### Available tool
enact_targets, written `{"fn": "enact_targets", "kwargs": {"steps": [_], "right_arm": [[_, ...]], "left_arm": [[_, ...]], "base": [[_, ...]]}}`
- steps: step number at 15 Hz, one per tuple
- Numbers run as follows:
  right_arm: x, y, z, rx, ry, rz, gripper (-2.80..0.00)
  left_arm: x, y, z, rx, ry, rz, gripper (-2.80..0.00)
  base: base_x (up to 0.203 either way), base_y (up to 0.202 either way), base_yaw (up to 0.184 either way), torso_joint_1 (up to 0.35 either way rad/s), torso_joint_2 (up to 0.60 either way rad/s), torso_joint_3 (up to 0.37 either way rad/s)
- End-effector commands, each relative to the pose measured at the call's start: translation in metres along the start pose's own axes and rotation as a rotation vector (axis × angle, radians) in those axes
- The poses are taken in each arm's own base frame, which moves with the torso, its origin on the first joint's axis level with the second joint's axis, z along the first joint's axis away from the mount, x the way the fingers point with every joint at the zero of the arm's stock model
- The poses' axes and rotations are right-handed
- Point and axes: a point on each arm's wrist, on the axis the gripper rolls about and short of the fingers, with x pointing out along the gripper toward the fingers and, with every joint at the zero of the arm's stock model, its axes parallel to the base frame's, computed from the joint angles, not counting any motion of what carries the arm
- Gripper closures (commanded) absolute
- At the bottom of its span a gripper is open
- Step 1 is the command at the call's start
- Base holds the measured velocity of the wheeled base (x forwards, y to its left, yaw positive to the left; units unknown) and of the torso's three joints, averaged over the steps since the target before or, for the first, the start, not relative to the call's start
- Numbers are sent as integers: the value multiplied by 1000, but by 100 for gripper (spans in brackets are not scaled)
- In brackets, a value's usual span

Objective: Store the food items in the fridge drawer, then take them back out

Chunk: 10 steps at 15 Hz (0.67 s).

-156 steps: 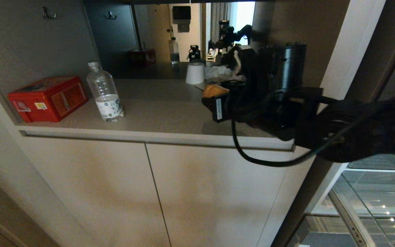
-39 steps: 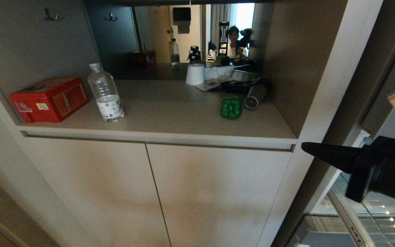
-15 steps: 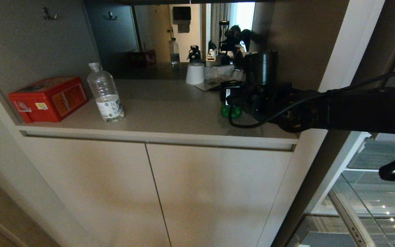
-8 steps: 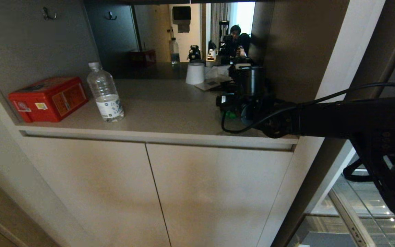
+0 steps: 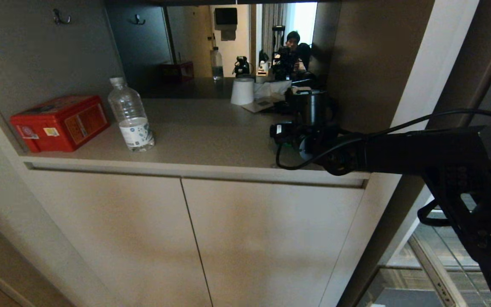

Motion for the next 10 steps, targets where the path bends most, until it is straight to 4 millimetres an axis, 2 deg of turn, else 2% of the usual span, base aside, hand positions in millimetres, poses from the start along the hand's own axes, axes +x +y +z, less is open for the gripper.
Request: {"fn": "enact_targets", "kwargs": {"steps": [1,9,10], "right_arm": [[3,-1,-4,-1,5,-8,-280],[5,-3,-10,-12,24,-18,-280],[5,-4,-10,-13,26,-18,0]], "left_arm": [[1,0,-3,0,10,0,0],[1,0,-3,0,10,0,0],[1,0,-3,0,10,0,0]], "base": [[0,0,0,0,0,0],[0,0,0,0,0,0],[0,0,0,0,0,0]]}}
